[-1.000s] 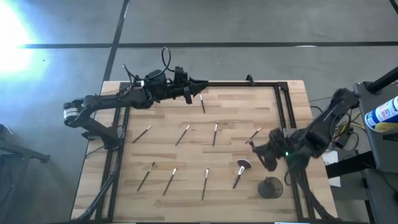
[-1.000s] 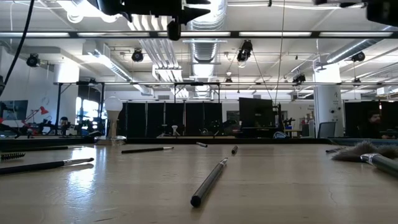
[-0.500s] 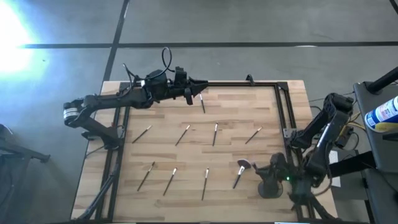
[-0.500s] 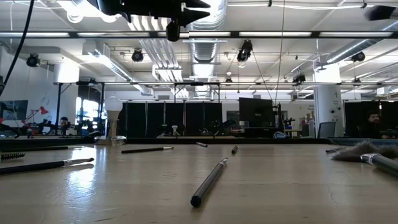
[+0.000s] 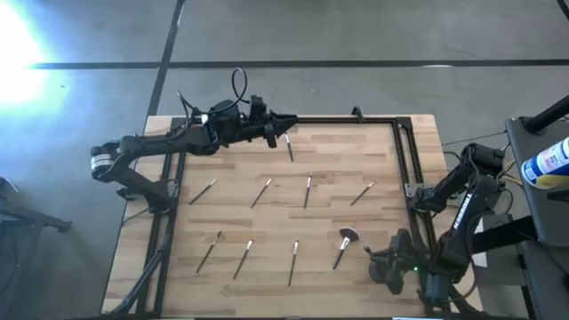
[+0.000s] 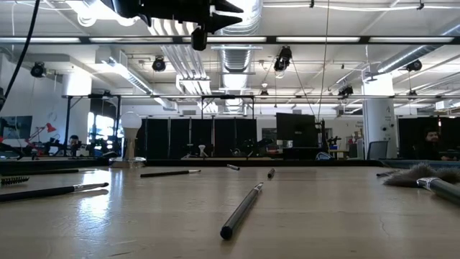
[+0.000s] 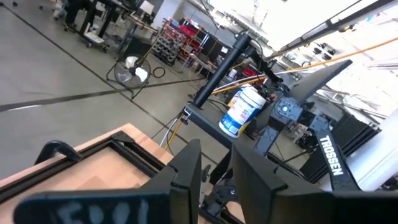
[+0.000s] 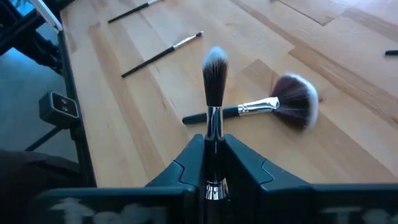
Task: Put items in baskets/containers
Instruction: Put the foundation brush into the brush holder, then put the lash brush into the brush holder
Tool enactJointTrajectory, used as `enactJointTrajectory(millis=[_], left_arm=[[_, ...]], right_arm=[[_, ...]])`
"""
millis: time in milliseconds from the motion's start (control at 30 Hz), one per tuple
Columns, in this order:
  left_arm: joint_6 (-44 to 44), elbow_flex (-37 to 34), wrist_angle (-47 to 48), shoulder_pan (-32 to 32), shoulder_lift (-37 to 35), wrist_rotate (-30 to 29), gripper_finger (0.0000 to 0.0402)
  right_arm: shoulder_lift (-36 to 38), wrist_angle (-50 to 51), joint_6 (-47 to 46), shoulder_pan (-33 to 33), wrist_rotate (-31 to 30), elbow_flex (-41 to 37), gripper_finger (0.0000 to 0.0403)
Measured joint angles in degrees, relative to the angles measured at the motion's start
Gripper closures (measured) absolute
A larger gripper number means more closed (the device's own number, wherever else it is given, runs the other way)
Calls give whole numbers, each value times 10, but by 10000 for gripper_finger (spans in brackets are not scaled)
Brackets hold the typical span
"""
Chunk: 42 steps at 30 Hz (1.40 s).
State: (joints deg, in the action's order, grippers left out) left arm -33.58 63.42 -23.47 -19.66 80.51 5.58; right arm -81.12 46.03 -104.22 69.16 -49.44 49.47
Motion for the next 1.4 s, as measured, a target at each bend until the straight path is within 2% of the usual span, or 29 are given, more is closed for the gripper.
enactJointTrajectory(millis=[333,500,600,867,1000,1100,1167,1300,1400], left_arm=[[8,0,0,0,0,-2,319],[33,0,0,0,0,-2,319],[48,0,1,0,0,-2,319],[51,0,97,-2,0,45,322],[55,0,144,-1,-1,64,337],[68,0,179,-1,-1,73,354],[86,0,203,0,-1,73,369],[95,-8,221,0,-1,69,396],[95,-16,224,5,-2,60,399]], right_arm=[[8,1,74,3,74,17,319],[9,4,82,2,82,29,308],[17,5,78,-2,116,39,306],[50,40,63,-48,187,98,331],[80,71,87,-91,195,127,355],[109,71,137,-141,195,132,377],[133,54,202,-181,195,124,390],[200,-4,388,-271,204,86,395],[265,-62,528,-343,226,40,395]])
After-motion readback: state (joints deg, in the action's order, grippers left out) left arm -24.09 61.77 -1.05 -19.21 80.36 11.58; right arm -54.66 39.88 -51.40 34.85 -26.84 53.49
